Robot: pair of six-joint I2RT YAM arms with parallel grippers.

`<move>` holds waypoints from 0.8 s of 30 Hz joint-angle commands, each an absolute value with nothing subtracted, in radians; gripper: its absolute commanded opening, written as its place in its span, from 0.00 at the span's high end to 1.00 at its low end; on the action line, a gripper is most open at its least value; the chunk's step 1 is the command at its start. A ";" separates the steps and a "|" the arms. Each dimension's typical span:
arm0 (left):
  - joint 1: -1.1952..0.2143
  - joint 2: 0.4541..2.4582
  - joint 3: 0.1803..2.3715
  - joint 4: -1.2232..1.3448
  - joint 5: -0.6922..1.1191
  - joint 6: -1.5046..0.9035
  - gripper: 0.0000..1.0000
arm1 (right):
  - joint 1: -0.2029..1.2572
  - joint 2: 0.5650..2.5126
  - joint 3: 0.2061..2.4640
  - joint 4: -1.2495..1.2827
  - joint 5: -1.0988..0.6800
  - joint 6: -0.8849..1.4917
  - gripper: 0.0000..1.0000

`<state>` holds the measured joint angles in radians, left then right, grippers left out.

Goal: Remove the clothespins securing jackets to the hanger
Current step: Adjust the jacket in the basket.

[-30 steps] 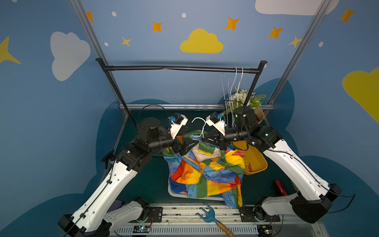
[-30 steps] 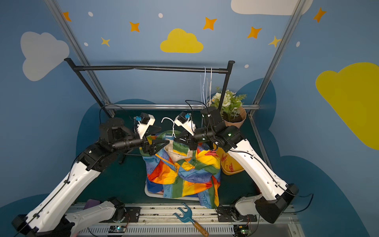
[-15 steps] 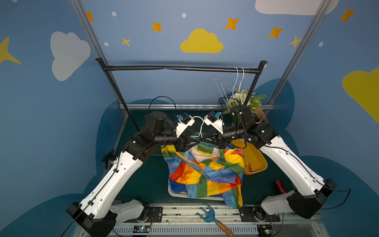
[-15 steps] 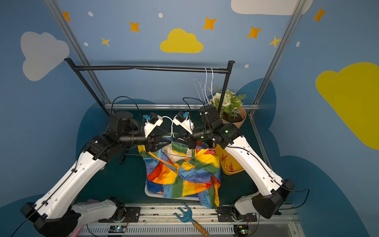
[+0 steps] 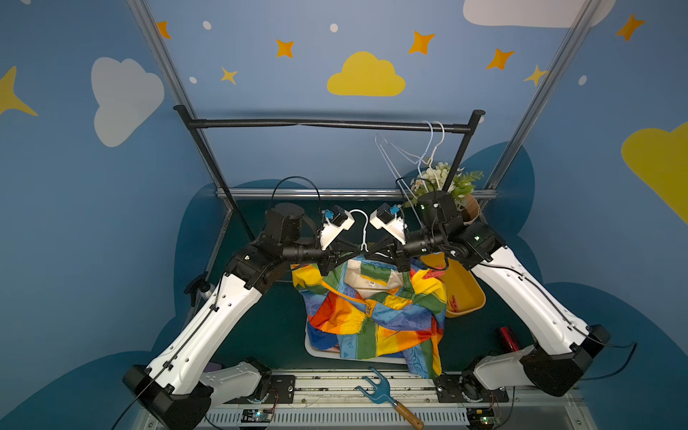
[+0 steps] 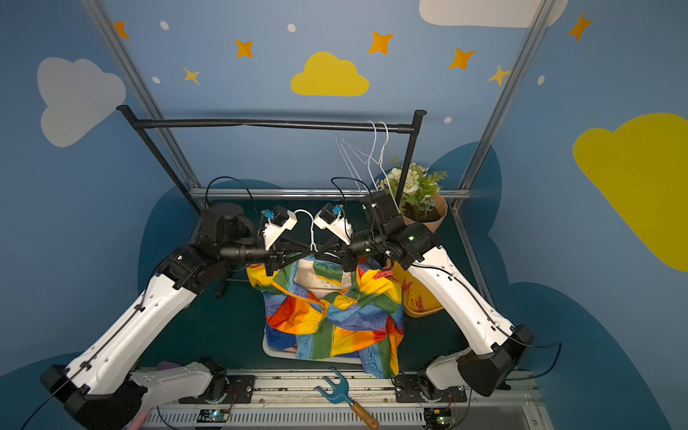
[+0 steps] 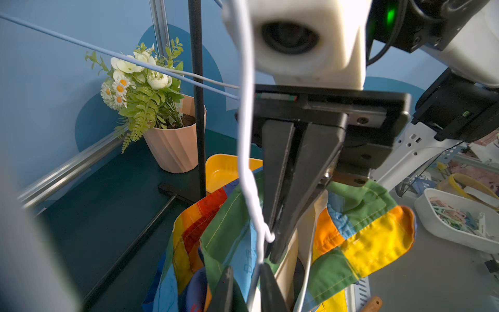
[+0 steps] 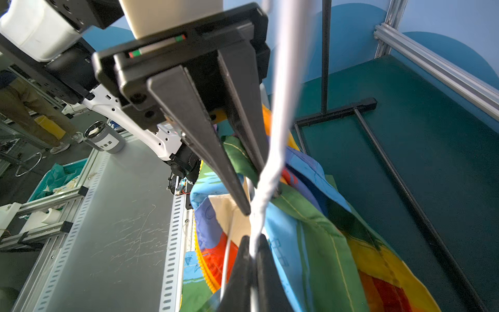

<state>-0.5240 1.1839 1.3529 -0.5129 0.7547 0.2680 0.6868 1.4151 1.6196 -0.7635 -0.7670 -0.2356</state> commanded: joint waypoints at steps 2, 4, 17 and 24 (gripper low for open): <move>-0.526 1.150 1.304 -0.486 0.762 0.236 0.96 | 0.684 1.398 1.620 -0.685 -0.789 -0.202 1.00; -0.526 1.139 1.288 -0.474 0.761 0.229 0.85 | 0.684 1.402 1.624 -0.686 -0.791 -0.202 1.00; -0.525 1.124 1.289 -0.467 0.808 0.220 0.61 | 0.699 1.349 1.561 -0.631 -0.758 -0.229 1.00; -0.528 1.188 1.340 -0.524 0.882 0.235 0.75 | 0.709 1.343 1.559 -0.618 -0.771 -0.233 1.00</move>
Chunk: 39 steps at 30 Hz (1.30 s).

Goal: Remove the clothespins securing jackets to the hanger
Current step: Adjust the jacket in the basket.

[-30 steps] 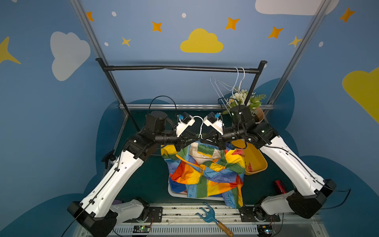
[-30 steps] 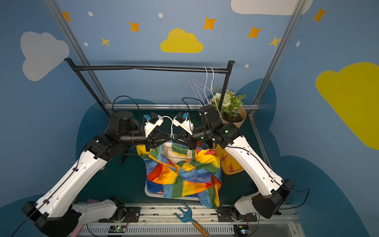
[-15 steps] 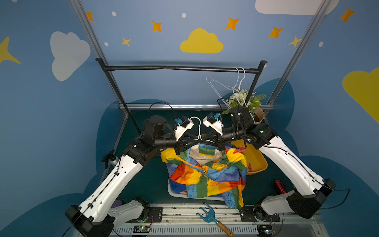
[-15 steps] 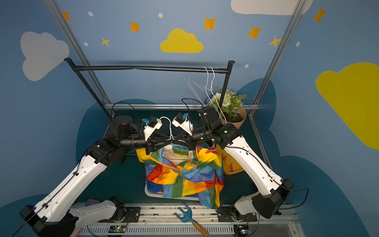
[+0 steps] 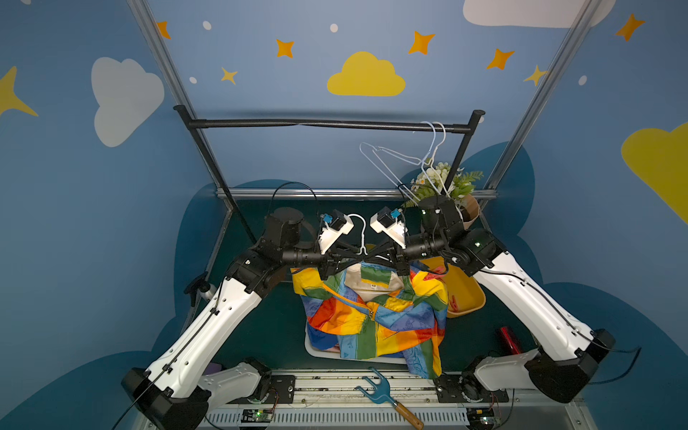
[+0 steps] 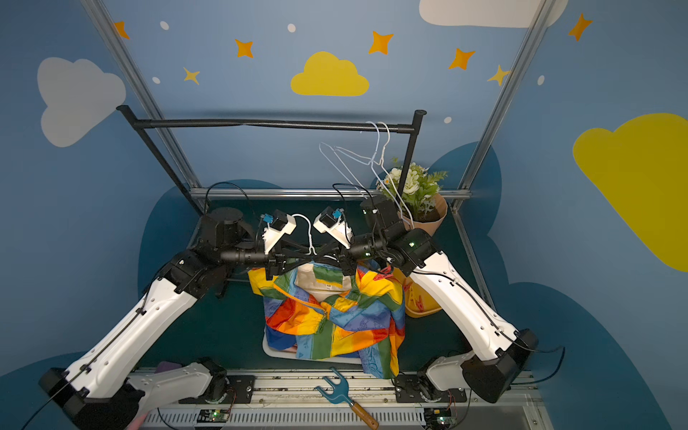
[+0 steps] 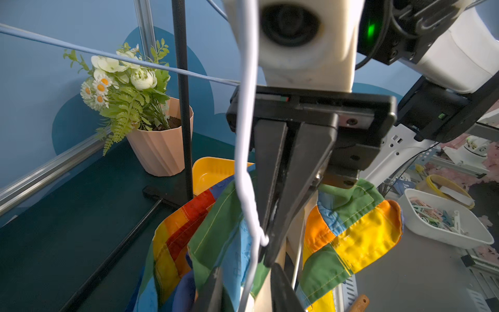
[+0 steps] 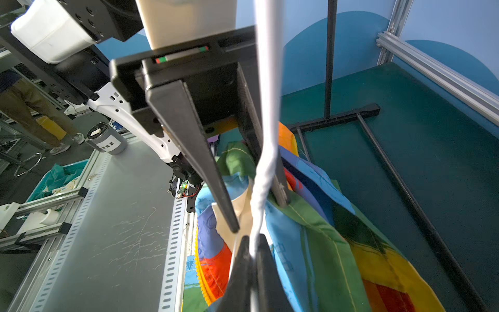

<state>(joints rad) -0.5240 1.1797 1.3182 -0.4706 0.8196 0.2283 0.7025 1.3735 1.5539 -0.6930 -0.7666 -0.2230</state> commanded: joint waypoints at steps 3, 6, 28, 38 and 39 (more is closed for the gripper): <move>-0.528 1.186 1.340 -0.521 0.898 0.236 0.83 | 0.708 1.349 1.562 -0.625 -0.775 -0.238 1.00; -0.528 1.185 1.338 -0.526 0.902 0.239 0.93 | 0.707 1.354 1.560 -0.611 -0.756 -0.231 1.00; -0.522 1.078 1.223 -0.434 0.726 0.242 0.96 | 0.461 1.101 1.390 -0.563 -0.647 -0.127 0.30; -0.513 1.035 1.205 -0.417 0.751 0.235 0.96 | 0.149 0.886 1.020 -0.290 -0.926 0.032 0.37; -0.511 1.029 1.203 -0.417 0.757 0.233 0.96 | 0.117 0.873 0.989 -0.244 -0.949 0.063 0.36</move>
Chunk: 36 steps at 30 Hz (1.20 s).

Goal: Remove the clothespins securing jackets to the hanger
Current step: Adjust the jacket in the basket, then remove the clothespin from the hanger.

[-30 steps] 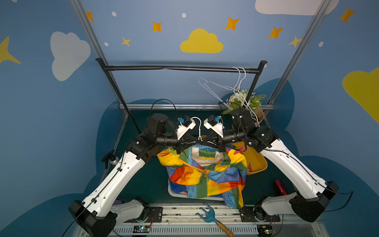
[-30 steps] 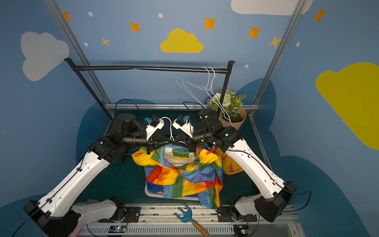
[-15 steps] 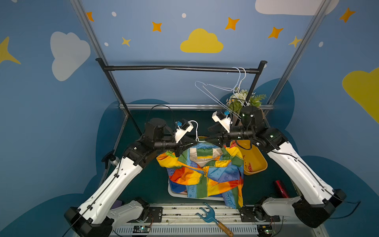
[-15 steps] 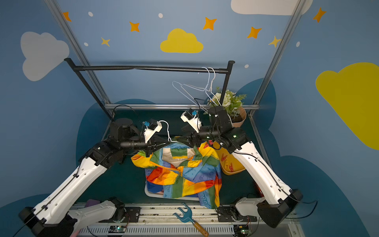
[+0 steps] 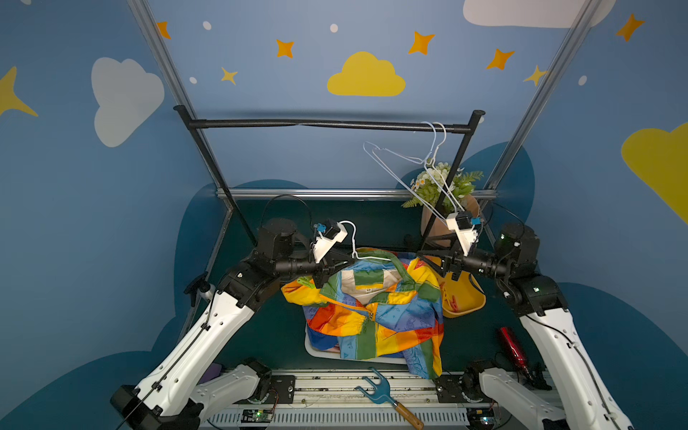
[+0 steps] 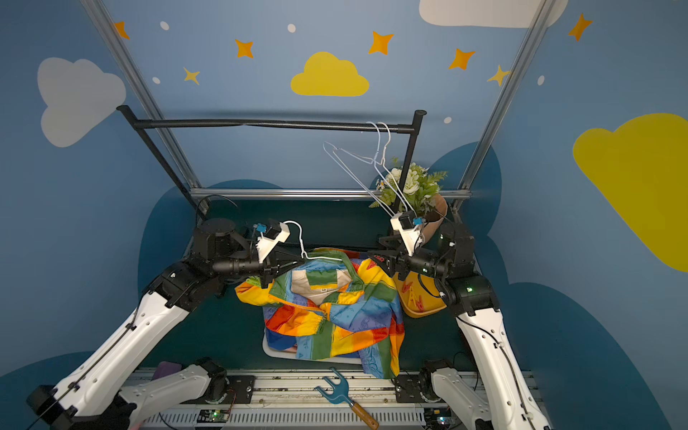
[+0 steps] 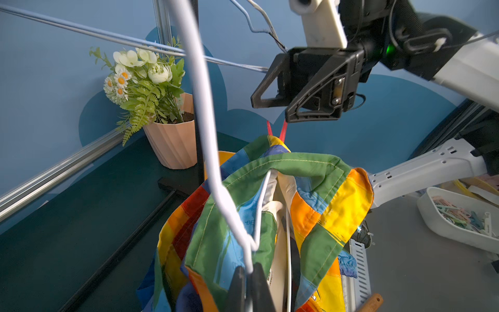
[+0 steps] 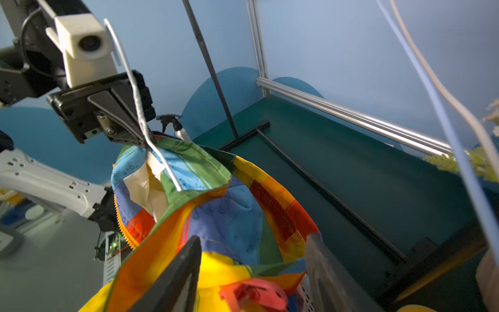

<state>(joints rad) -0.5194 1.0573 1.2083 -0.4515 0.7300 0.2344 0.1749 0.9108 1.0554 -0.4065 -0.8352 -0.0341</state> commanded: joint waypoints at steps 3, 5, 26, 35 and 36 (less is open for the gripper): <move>-0.507 1.022 1.198 -0.419 0.765 0.229 0.96 | 0.048 0.857 0.934 -0.131 -1.019 0.147 0.34; -0.506 1.021 1.198 -0.421 0.765 0.225 0.96 | 0.030 0.857 0.933 -0.124 -1.050 0.155 0.33; -0.505 1.017 1.200 -0.386 0.798 0.198 0.96 | 0.028 0.825 0.713 0.290 -1.139 0.481 0.34; -0.506 1.012 1.199 -0.371 0.801 0.190 0.96 | 0.082 0.844 0.695 0.370 -1.115 0.525 0.40; -0.506 1.013 1.198 -0.371 0.802 0.190 0.96 | 0.091 0.849 0.695 0.373 -1.110 0.526 0.42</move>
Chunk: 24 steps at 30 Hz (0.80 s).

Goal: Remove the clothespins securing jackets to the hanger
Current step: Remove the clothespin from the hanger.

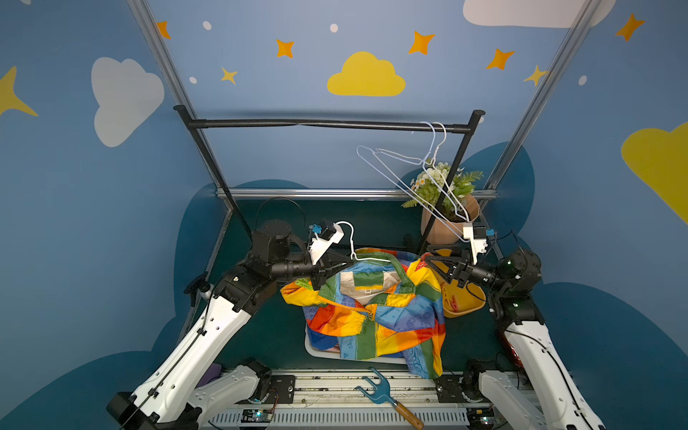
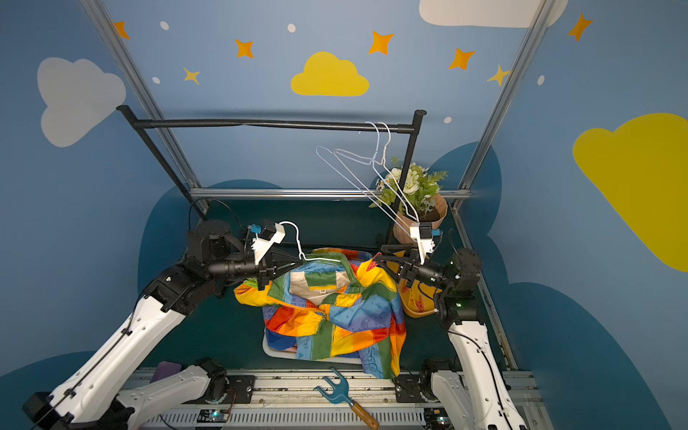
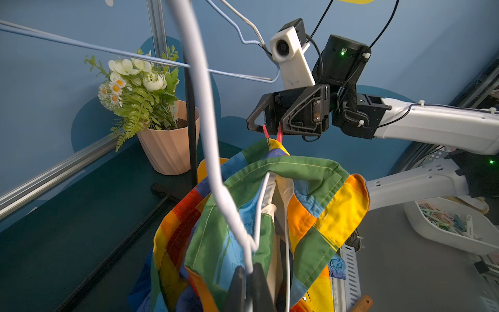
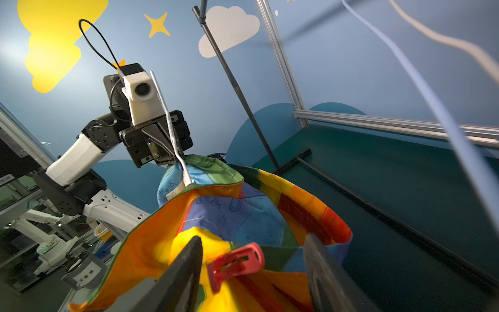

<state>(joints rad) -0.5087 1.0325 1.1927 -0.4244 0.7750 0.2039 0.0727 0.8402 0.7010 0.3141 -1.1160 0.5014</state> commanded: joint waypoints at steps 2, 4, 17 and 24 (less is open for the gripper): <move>-0.504 1.011 1.198 -0.369 0.802 0.189 0.96 | 0.104 0.857 0.695 0.379 -1.104 0.529 0.42; -0.504 1.005 1.195 -0.368 0.802 0.187 0.96 | 0.113 0.857 0.693 0.383 -1.094 0.532 0.42; -0.505 0.997 1.187 -0.364 0.799 0.186 0.96 | 0.130 0.857 0.701 0.398 -1.073 0.552 0.57; -0.505 1.005 1.181 -0.367 0.787 0.187 0.96 | 0.135 0.856 0.730 0.361 -1.065 0.565 0.66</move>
